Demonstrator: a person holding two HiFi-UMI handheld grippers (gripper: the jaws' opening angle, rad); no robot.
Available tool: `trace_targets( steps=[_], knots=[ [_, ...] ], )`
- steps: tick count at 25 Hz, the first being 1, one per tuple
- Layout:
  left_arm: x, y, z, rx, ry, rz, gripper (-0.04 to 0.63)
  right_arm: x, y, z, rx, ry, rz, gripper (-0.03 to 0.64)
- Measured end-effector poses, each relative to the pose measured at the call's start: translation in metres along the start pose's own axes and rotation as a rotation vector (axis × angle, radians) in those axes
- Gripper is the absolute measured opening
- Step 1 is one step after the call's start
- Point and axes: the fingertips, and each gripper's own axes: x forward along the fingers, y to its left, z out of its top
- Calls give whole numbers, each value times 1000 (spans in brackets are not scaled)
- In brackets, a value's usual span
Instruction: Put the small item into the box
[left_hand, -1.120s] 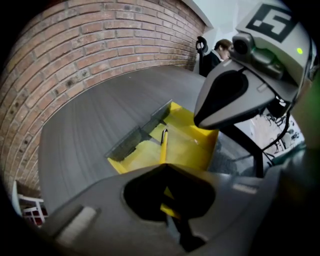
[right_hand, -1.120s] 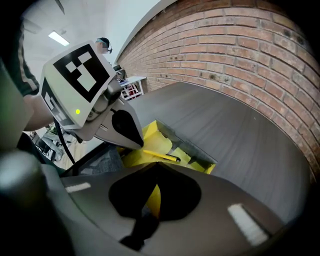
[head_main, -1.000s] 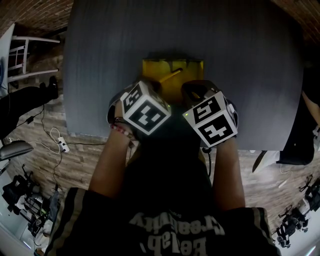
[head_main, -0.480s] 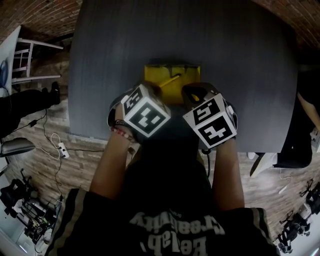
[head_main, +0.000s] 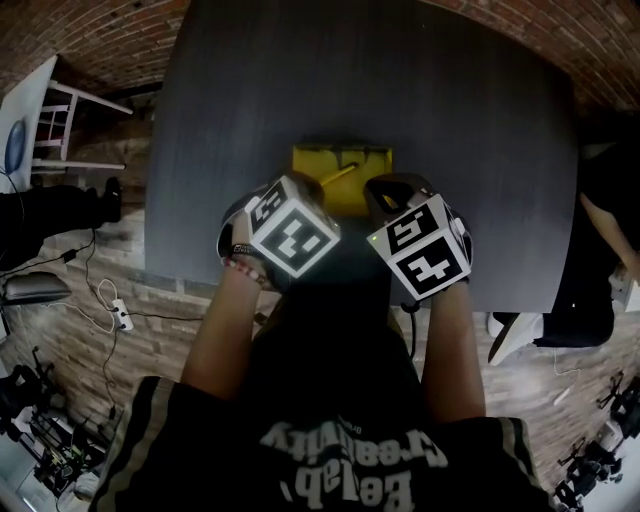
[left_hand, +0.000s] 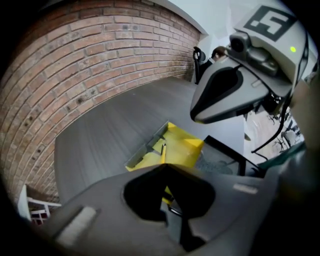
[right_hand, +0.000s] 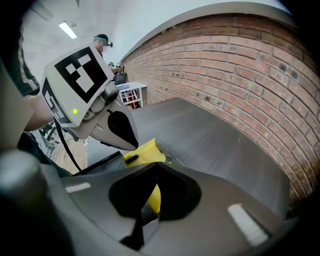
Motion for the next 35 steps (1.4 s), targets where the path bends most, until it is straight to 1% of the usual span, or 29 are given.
trace_targets(
  steps=[15,21,28,33,35],
  knots=[
    [-52,-9,16,45,-53,61,2,-44,13,22,-53,-38,-58,6],
    [-76,-9,26,63,-77,85,2,-62,16,37,-79,-56,-80,6],
    [-99,-16,29,89,-77,103,2,-79,27,55,-104,-91,-89,6],
    [-118,-21,34,102,-97,132,2,-93,36,62,-125,-117,-91,6],
    [-124,-24,34,104,-99,140,2,-98,40,63,-118,-135,-82,6]
  ],
)
